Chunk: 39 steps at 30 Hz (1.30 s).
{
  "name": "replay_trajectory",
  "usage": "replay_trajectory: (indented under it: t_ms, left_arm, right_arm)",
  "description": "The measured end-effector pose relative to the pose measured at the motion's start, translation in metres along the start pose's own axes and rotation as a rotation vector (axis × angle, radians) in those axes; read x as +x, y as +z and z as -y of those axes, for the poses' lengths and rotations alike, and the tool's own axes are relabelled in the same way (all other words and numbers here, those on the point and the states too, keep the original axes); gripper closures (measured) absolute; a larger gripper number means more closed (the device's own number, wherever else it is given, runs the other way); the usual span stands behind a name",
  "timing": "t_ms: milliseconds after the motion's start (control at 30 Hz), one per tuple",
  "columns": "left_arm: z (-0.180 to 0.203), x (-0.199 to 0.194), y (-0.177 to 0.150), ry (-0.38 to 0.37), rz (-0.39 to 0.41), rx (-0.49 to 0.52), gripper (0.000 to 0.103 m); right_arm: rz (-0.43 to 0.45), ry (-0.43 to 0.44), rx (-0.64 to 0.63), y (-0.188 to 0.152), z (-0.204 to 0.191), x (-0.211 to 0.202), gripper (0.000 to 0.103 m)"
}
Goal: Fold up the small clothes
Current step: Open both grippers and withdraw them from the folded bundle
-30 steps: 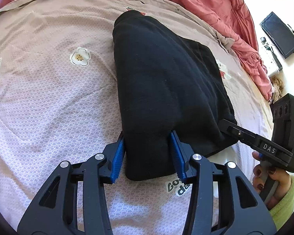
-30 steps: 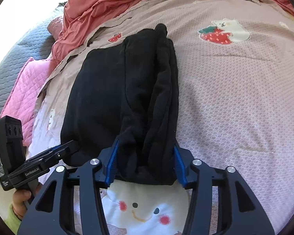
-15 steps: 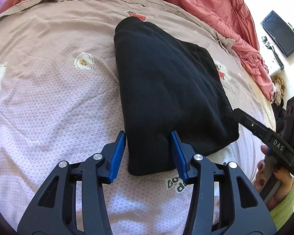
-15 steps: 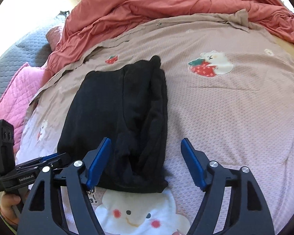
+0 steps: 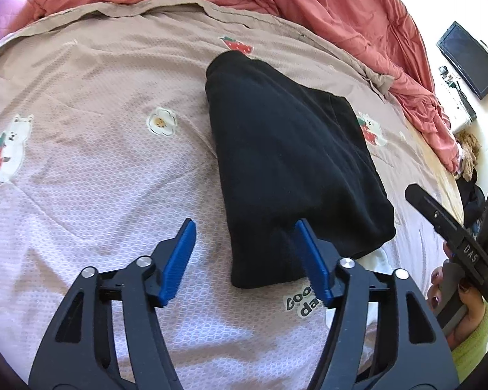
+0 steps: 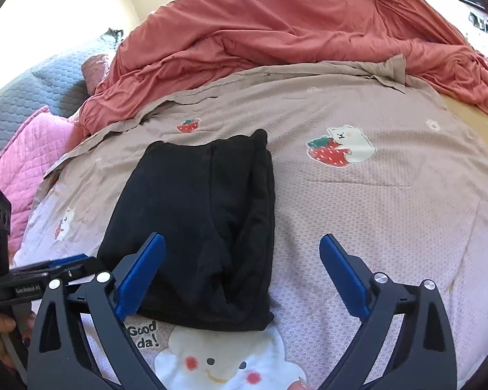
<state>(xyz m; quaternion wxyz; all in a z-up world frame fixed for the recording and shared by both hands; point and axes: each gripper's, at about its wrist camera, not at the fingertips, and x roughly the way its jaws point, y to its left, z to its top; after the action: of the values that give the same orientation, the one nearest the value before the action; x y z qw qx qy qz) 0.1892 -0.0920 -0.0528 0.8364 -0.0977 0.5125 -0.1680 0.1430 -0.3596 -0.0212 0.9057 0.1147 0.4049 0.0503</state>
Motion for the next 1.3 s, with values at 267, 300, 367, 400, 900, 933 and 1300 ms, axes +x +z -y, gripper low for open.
replay_trajectory:
  t_ms: [267, 300, 367, 400, 900, 933, 1300]
  left_arm:
    - [0.004, -0.012, 0.002, 0.031, 0.027, 0.013, 0.019]
    - [0.005, -0.014, 0.002, 0.041, 0.033, 0.017, 0.013]
    - [0.005, -0.018, 0.003, 0.061, 0.044, 0.022, 0.009]
    - [0.006, -0.02, 0.004, 0.072, 0.051, 0.023, 0.009]
    - [0.023, -0.07, -0.008, 0.167, 0.165, 0.089, 0.009]
    - [0.025, -0.075, -0.01, 0.173, 0.175, 0.093, 0.009]
    - [0.036, -0.105, -0.041, 0.182, 0.205, 0.117, 0.009]
  right_arm:
    - [0.037, -0.025, -0.024, -0.001, -0.004, -0.006, 0.005]
    - [0.044, -0.026, -0.026, -0.001, -0.005, -0.008, 0.005]
    - [0.058, -0.028, -0.026, -0.001, -0.005, -0.011, 0.005]
    - [0.066, -0.03, -0.026, -0.001, -0.004, -0.014, 0.005]
    - [0.23, -0.065, -0.118, -0.016, -0.025, -0.067, 0.005]
    - [0.238, -0.07, -0.125, -0.018, -0.028, -0.071, 0.005]
    - [0.235, -0.071, -0.135, -0.042, -0.045, -0.109, 0.005]
